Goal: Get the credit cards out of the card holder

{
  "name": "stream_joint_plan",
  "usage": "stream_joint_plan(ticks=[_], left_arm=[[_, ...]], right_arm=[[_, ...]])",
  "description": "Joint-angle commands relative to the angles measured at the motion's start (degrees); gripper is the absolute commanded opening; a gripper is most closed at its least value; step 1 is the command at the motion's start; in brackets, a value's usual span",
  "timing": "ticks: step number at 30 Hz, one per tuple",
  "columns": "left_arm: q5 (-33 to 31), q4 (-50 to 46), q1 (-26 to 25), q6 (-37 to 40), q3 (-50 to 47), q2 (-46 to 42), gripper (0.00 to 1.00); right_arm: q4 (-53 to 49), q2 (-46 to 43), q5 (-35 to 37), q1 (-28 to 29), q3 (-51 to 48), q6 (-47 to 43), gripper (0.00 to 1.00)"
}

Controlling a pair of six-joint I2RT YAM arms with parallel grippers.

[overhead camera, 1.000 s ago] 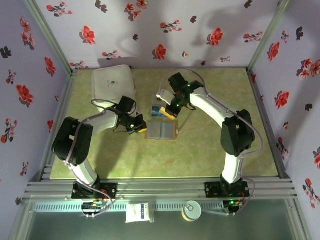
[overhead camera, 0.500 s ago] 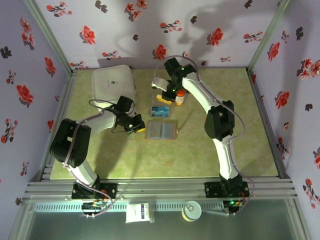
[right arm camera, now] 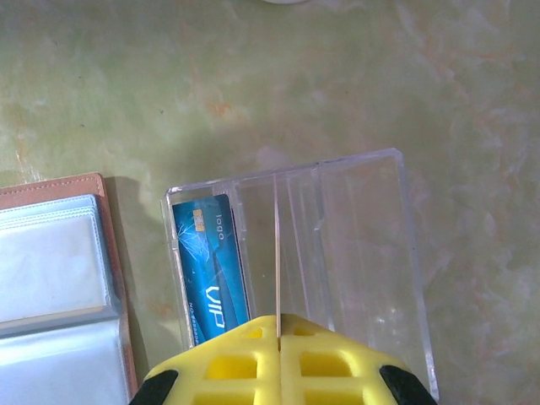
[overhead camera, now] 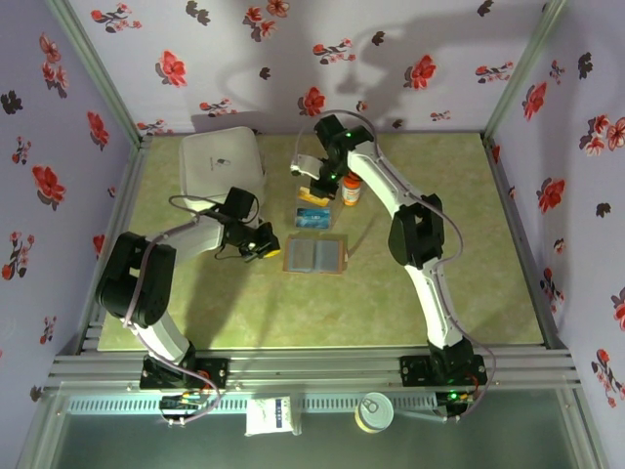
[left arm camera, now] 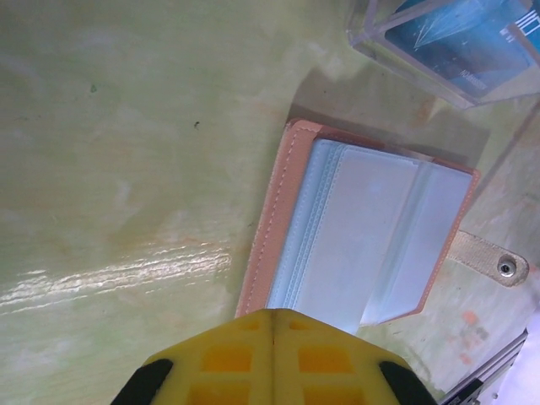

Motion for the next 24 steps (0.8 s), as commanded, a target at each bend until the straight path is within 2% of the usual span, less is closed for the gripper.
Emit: stream_joint_plan(ticks=[1, 6, 10, 15, 24], left_arm=[[-0.38, -1.69, 0.49, 1.42, -1.02, -1.65, 0.03], [-0.33, -1.41, 0.67, 1.1, -0.72, -1.32, 0.03], [-0.34, -1.54, 0.75, 1.44, -0.38, -1.07, 0.03], [-0.21, -1.63, 0.84, 1.45, -0.27, -0.67, 0.03], [-0.13, -1.98, 1.0, 1.73, -0.09, -0.88, 0.03]], right_arm=[[-1.99, 1.97, -1.54, -0.27, 1.76, -1.48, 0.0], [-3.68, 2.86, 0.22, -0.27, 1.83, -2.22, 0.04], [-3.16, 2.62, 3.99, -0.27, 2.03, -2.04, 0.15], [0.93, 1.68, 6.59, -0.36, 1.89, 0.75, 0.17], [7.42, 0.42, 6.94, -0.36, 0.11, 4.56, 0.17]])
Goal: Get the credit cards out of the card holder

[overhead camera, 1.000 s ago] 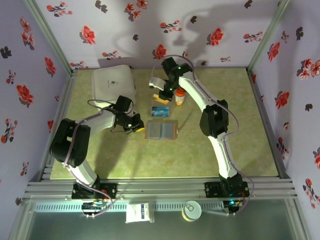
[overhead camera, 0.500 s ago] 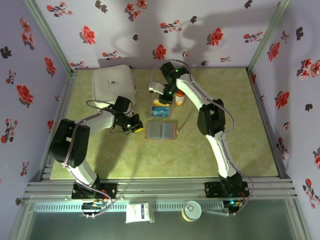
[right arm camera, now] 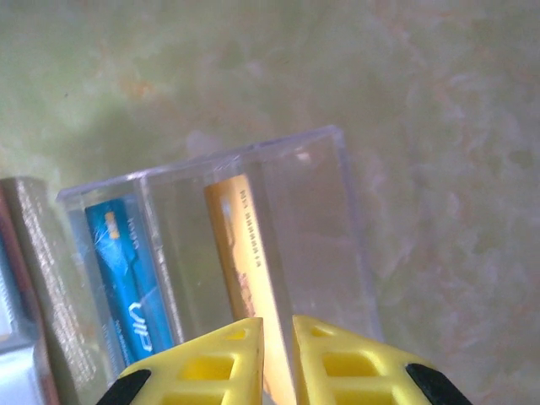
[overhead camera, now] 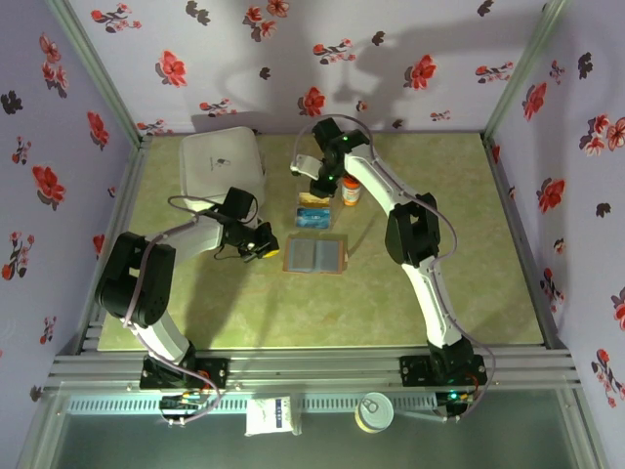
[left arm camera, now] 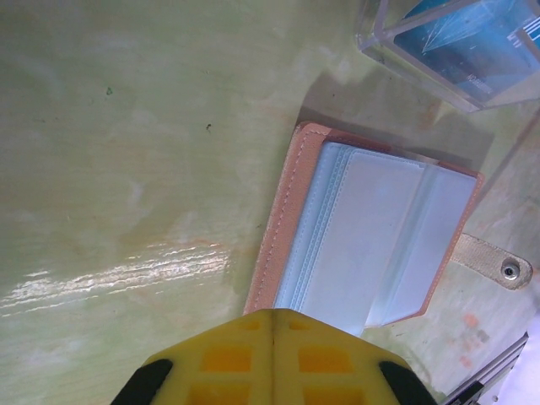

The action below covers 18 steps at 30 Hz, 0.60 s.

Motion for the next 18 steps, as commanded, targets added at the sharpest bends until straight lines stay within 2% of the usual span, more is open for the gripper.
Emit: stream_joint_plan(ticks=[1, 4, 9, 13, 18], left_arm=[[-0.06, -1.94, 0.59, 1.64, -0.07, -1.03, 0.03], [-0.05, -1.96, 0.66, 1.72, -0.18, -1.24, 0.03], [-0.01, -1.92, 0.69, 1.71, -0.14, -0.98, 0.03], [-0.02, -1.87, 0.65, 1.71, -0.14, -1.01, 0.02], [0.13, -2.01, 0.68, 1.72, 0.12, -0.8, 0.02]], right_arm=[[3.0, -2.04, 1.02, -0.28, -0.29, 2.33, 0.18], [4.27, -2.04, 1.38, -0.2, -0.87, 3.13, 0.18], [5.73, -1.86, 2.04, 0.24, -3.27, 2.67, 0.13], [4.41, -1.73, 1.45, 0.6, -4.7, 1.91, 0.07], [1.94, -1.86, 0.86, 1.05, -5.01, 0.54, 0.06]])
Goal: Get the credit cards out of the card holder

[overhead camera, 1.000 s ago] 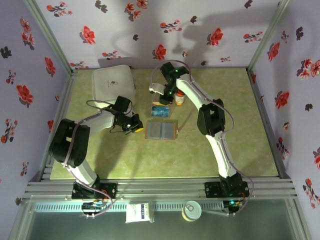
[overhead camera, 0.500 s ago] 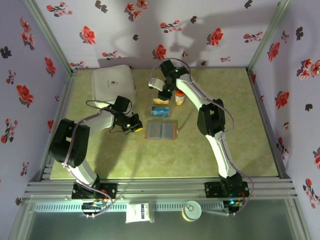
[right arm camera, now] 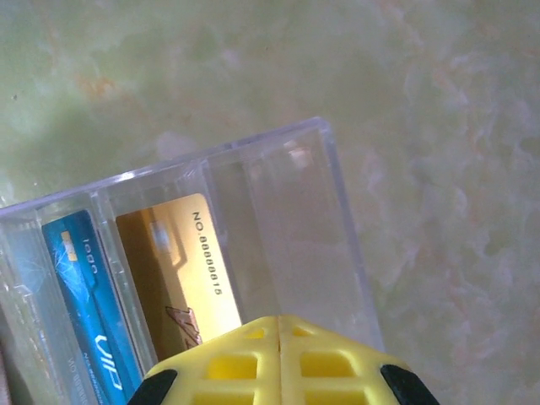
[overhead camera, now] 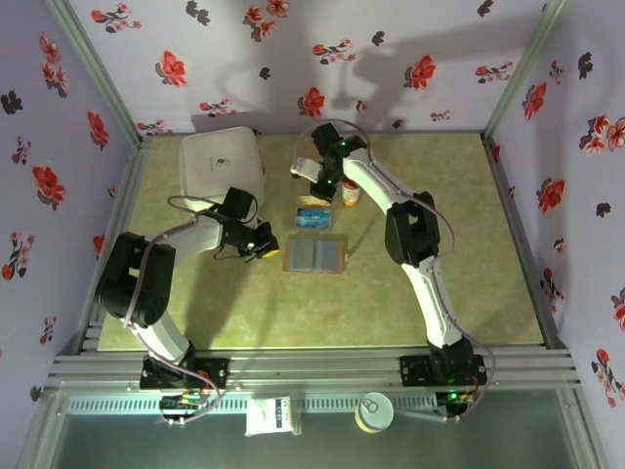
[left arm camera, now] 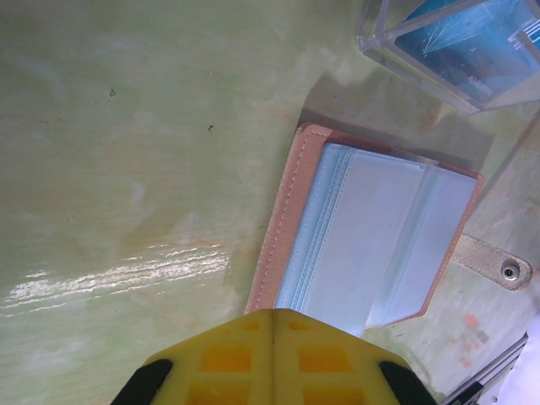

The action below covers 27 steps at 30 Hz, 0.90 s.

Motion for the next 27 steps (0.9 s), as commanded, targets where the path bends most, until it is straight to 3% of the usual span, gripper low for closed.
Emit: stream_joint_plan(ticks=[1, 10, 17, 27], left_arm=[[0.16, -1.94, 0.59, 1.79, 0.2, -0.71, 0.02], [0.17, -1.83, 0.56, 1.58, 0.04, -0.8, 0.02], [0.75, -0.98, 0.54, 1.21, 0.35, -0.01, 0.02], [2.41, 2.28, 0.32, -0.15, 1.69, 2.63, 0.02]], right_arm=[[-2.47, -2.04, -0.3, 0.62, -0.59, -1.38, 0.06], [-2.83, -2.16, 0.34, 0.63, -0.54, -2.14, 0.06], [1.25, -4.71, 2.63, 0.81, -1.44, 2.18, 0.14], [13.36, -15.7, 5.76, 4.04, -16.41, 17.91, 0.23]])
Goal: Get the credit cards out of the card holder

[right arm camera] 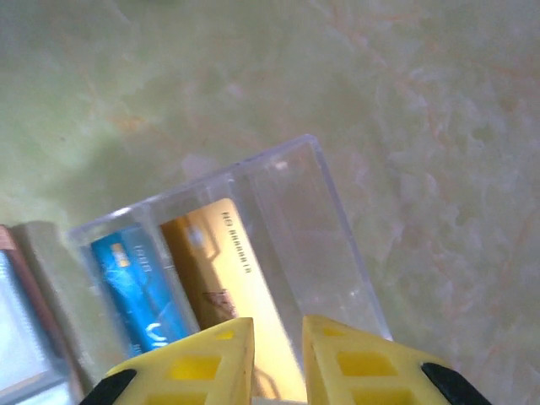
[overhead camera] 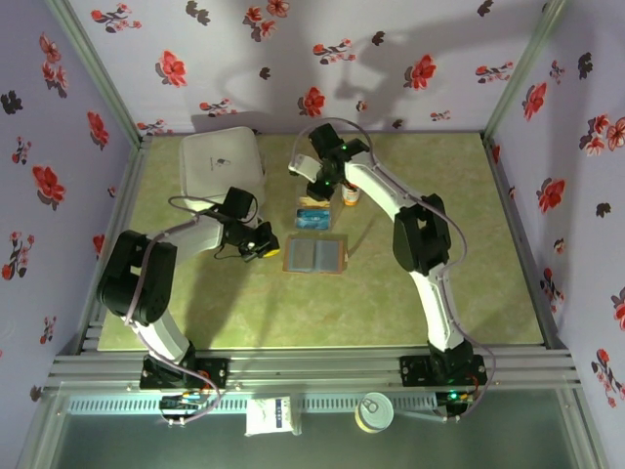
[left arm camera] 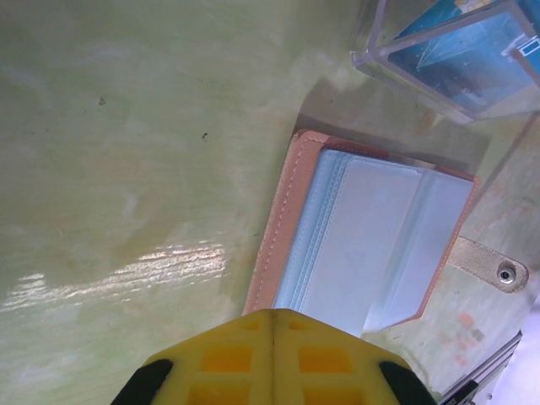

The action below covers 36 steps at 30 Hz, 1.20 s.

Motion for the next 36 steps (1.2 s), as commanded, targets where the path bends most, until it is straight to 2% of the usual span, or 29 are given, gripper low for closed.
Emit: stream_joint_plan(ticks=[1, 3, 6, 14, 18, 21, 25, 30, 36], left_arm=[[1.27, 0.99, 0.14, -0.17, 1.66, 1.49, 0.02], [1.39, 1.18, -0.03, -0.04, 1.84, 1.7, 0.02], [1.78, 1.35, -0.11, 0.26, 2.27, 2.49, 0.02], [3.03, 1.33, -1.34, 1.32, 3.4, 4.15, 0.01], [3.29, 2.02, -1.94, 0.77, 3.6, 5.24, 0.0], [3.29, 2.62, -2.57, 0.59, 3.6, 5.57, 0.0], [3.28, 2.58, -2.93, 0.54, 3.52, 6.26, 0.0], [3.19, 2.72, -3.32, 0.5, 3.28, 7.24, 0.0], [1.22, 0.81, -3.38, 1.59, 2.86, 7.43, 0.0]], right_arm=[[7.03, -6.16, 2.33, 1.86, -5.72, 10.99, 0.24], [10.43, -8.78, 3.2, 2.57, -9.95, 16.72, 0.25], [13.56, -11.98, 3.59, 3.58, -15.0, 29.87, 0.25], [27.77, -21.83, -1.46, 5.51, -35.92, 57.98, 0.21], [29.12, -22.93, -6.41, 5.71, -41.38, 67.69, 0.19], [29.42, -22.9, -9.55, 5.82, -44.49, 71.97, 0.2], [32.83, -22.66, -13.13, 5.9, -48.85, 76.04, 0.27], [37.69, -22.66, -14.68, 6.07, -52.71, 79.82, 0.31], [37.95, -22.82, -15.16, 6.49, -53.7, 80.8, 0.32]])
